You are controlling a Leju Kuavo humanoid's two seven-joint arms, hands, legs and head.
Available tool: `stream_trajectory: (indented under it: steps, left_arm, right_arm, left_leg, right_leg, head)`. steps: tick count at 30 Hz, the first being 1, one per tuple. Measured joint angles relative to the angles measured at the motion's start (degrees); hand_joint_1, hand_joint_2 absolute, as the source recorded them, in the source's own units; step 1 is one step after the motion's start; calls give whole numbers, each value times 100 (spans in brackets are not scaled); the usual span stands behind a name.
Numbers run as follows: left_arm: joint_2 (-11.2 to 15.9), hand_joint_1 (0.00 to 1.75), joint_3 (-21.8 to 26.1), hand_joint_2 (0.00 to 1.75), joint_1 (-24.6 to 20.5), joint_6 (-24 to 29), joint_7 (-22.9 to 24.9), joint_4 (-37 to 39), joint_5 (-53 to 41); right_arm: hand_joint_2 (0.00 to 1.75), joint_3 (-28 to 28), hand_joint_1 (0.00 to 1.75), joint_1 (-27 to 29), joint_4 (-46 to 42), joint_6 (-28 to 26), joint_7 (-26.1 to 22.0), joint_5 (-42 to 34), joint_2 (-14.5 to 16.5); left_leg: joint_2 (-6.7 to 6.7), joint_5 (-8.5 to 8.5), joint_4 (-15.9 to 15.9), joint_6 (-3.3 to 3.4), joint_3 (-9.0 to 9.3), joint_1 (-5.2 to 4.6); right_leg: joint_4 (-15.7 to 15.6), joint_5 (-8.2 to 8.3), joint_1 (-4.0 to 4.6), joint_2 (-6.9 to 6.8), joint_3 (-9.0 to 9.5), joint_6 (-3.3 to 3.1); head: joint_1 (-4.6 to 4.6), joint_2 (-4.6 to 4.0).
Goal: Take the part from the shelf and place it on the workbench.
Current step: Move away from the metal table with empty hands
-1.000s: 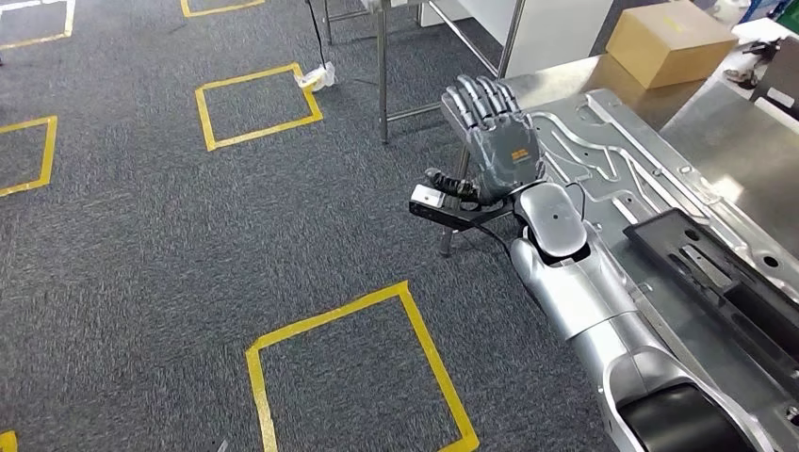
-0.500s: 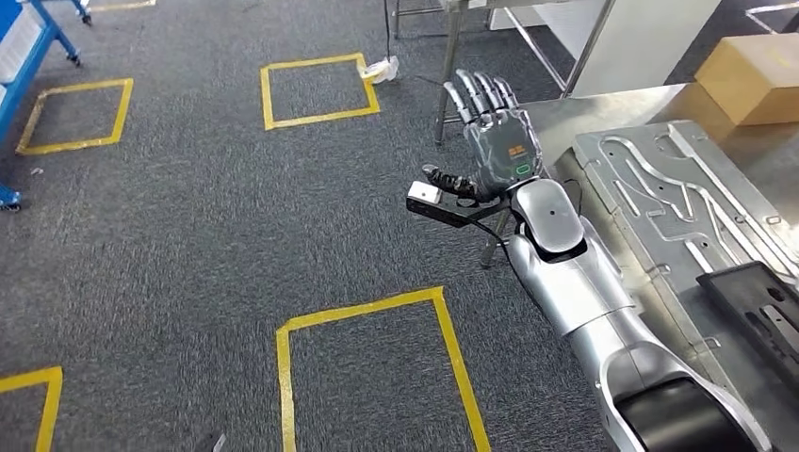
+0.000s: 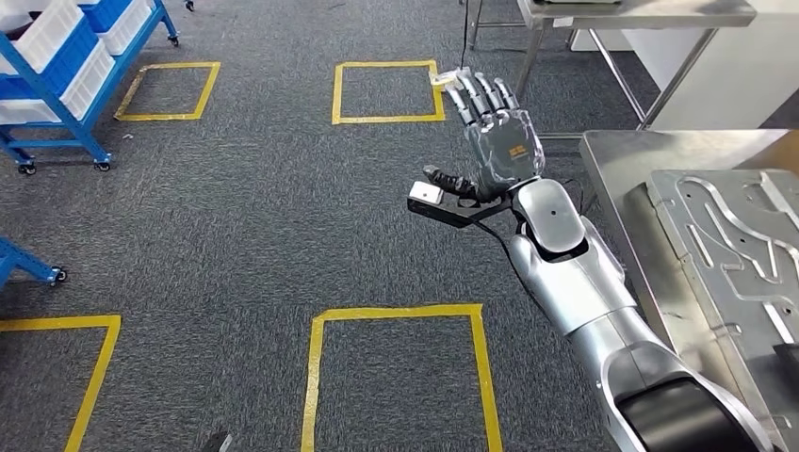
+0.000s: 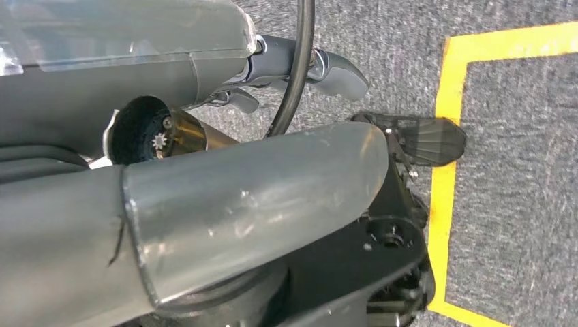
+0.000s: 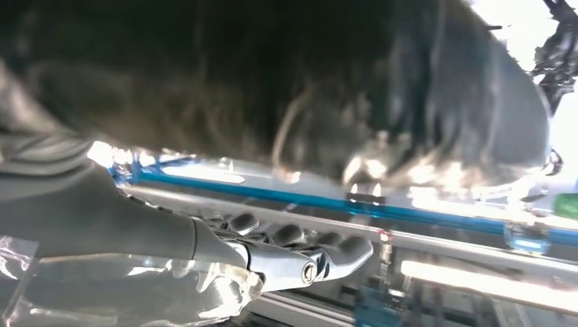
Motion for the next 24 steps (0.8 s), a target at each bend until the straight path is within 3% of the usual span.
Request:
stream_trajectory:
  steps: [2, 4, 6, 8, 9, 10, 13, 15, 17, 18, 20, 22, 24]
  left_arm:
    - [4, 0, 1, 0, 13, 8, 6, -1, 16]
    - [8, 0, 1, 0, 24, 13, 16, -2, 26]
    - [9, 0, 1, 0, 9, 15, 22, -2, 34]
    - [11, 0, 1, 0, -10, 18, 28, -2, 45]
    - [13, 0, 1, 0, -12, 19, 32, -2, 50]
    - [15, 0, 2, 0, -8, 19, 38, -2, 54]
    - [16, 0, 3, 0, 0, 19, 52, -1, 60]
    - [16, 0, 3, 0, -8, 16, 62, -1, 68]
    - [20, 0, 3, 0, -2, 15, 71, -1, 71]
    - [19, 0, 3, 0, 11, 15, 74, -1, 71]
    - [19, 0, 3, 0, 19, 15, 77, -1, 71]
    - [16, 0, 3, 0, -3, 14, 75, 0, 73]
    - [16, 0, 3, 0, -10, 14, 73, 0, 78]
  right_arm:
    - [0, 0, 0, -5, -1, -1, -3, -8, 16]
    - [0, 0, 0, -15, -4, -4, -10, -13, 27]
    - [0, 0, 0, -12, 2, -7, -15, -24, 25]
    - [0, 0, 0, 21, 23, -7, -16, -37, 13]
    - [0, 0, 0, 39, 33, -7, -17, -41, 7]
    - [0, 0, 0, 49, 41, -7, -17, -46, -1]
    - [0, 0, 0, 35, 47, -5, -18, -55, -18]
    - [0, 1, 0, 29, 49, -2, -23, -56, -19]
    - [0, 2, 0, 23, 47, -1, -29, -56, -8]
    - [0, 2, 0, 18, 44, -1, -30, -55, 1]
    - [0, 2, 0, 1, 42, -2, -30, -55, 8]
    - [0, 2, 0, -3, 44, 1, -30, -55, 10]
    - [0, 2, 0, 10, 47, 2, -30, -55, 7]
  left_leg:
    - [-125, 7, -17, 63, 0, 7]
    - [-227, 6, -49, 133, 39, 24]
    - [-323, -9, -64, 188, 76, 34]
    - [-453, -33, -60, 217, 99, 31]
    - [-530, -46, -55, 219, 114, 29]
    - [-611, -63, -47, 211, 134, 29]
    - [-823, -146, 7, 152, 188, 30]
    - [-920, -182, 31, 101, 168, 37]
    - [-1010, -189, 7, 32, 160, 56]
    - [-974, -206, 20, -1, 164, 60]
    - [-720, -344, 306, -49, 45, 41]
    - [-439, -601, 1008, -70, -340, 36]
    - [-364, -690, 1563, -81, -715, 39]
  right_leg:
    - [3, -38, -6, -65, 17, 53]
    - [177, -166, -48, 125, -41, 109]
    - [823, -459, -84, 428, -363, 139]
    - [1589, -680, -91, 532, -824, 153]
    - [1741, -643, -95, 542, -959, 156]
    - [1666, -487, -102, 553, -987, 153]
    - [594, 205, -137, 775, -616, 125]
    - [242, 316, -128, 882, -469, 108]
    - [198, 283, -106, 790, -423, 60]
    - [150, 272, -105, 737, -375, 27]
    - [43, 244, -117, 617, -241, -50]
    - [11, 182, -87, 490, -143, -106]
    - [17, 96, -55, 356, -62, -125]
  head:
    - [2, 0]
    - [4, 0]
    - [6, 0]
    - [5, 0]
    - [5, 0]
    - [5, 0]
    - [7, 0]
    - [5, 0]
    - [4, 0]
    - [3, 0]
    - [-16, 0]
    - [-36, 0]
    - [-38, 0]
